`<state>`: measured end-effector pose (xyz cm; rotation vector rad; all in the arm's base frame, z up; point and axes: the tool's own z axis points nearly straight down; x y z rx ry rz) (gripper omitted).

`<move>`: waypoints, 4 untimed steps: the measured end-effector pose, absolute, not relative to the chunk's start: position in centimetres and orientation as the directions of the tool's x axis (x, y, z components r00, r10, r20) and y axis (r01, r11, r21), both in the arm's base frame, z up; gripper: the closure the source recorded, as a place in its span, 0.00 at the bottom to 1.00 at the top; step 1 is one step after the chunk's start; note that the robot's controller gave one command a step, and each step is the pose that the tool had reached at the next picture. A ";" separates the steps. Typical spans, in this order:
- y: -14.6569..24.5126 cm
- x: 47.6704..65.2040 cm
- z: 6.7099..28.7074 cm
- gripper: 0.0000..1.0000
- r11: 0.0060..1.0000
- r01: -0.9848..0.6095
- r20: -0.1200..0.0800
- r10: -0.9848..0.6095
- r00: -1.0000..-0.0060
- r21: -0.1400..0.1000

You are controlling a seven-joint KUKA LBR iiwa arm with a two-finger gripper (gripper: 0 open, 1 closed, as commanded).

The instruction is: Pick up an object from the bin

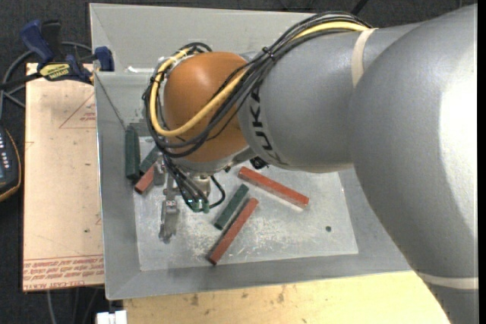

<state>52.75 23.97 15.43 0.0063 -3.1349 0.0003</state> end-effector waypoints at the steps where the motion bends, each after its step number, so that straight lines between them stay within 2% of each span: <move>1: 13.7 56.4 8.9 0.00 0.962 0.272 0.002 0.272 -0.962 -0.003; 2: 8.7 48.1 8.6 0.00 0.962 0.274 0.005 0.274 -0.962 -0.003; 3: 9.0 48.4 8.6 1.00 0.963 0.270 0.001 0.270 -0.963 0.001; 4: 6.2 55.8 7.6 1.00 0.908 0.419 -0.002 0.419 -0.908 0.005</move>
Offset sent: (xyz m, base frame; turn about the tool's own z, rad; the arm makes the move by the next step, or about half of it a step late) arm 0.0367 -0.0991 -0.0629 0.2762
